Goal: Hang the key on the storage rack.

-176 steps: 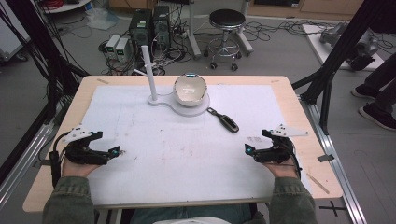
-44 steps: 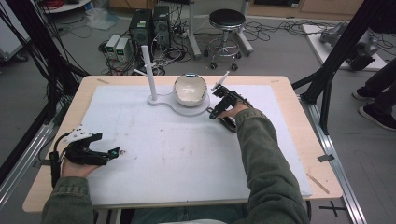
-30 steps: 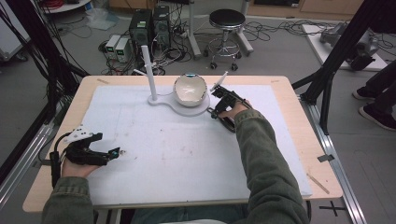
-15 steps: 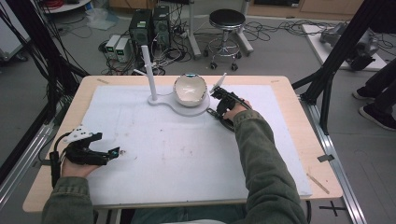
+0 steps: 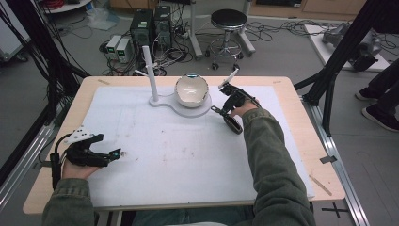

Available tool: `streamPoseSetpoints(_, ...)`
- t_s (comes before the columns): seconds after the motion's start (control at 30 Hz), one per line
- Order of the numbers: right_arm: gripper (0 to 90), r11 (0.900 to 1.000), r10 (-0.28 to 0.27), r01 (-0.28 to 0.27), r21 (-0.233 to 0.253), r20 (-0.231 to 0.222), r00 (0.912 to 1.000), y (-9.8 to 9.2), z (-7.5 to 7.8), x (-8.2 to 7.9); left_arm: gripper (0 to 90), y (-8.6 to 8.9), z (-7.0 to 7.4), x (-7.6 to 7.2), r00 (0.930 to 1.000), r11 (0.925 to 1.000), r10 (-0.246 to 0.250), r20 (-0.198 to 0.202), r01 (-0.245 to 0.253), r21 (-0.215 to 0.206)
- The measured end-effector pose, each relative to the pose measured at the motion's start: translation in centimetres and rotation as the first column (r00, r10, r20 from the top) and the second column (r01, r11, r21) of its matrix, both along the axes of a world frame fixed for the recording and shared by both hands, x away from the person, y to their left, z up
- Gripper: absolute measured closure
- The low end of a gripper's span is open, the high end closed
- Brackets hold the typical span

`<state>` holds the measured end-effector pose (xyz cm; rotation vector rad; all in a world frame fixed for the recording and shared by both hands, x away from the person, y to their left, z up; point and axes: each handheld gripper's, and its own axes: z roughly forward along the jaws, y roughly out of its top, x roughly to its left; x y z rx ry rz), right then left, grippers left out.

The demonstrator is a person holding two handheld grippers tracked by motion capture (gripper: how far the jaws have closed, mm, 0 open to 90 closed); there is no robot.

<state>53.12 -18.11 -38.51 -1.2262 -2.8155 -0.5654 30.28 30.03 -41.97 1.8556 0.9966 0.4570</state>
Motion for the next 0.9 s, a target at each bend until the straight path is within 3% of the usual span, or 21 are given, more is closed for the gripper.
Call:
streamPoseSetpoints(0.17,84.0,0.999,0.021,-0.022,0.038,0.017,0.9996,-1.1,1.4,-0.6,1.8,-0.1,0.0,0.0,1.0,1.0,-0.002,-0.003,0.002,0.002)
streamPoseSetpoints(0.43,83.9,0.994,0.011,-0.015,0.105,0.036,0.9993,-2.8,3.2,-1.2,2.3,0.0,0.0,0.0,1.0,1.0,0.0,0.004,0.0,0.006)
streamPoseSetpoints(0.67,83.8,0.992,0.025,-0.03,0.119,0.042,0.9988,-2.9,3.7,-1.5,2.3,-0.1,-0.1,0.2,0.9999,0.9999,-0.01,-0.005,0.01,0.005)
streamPoseSetpoints(0.9,83.8,0.991,0.057,-0.062,0.118,0.05,0.9971,-1.6,4.5,-1.5,2.3,-0.1,-0.1,0.2,0.9999,1.0,-0.008,-0.006,0.008,-0.001)
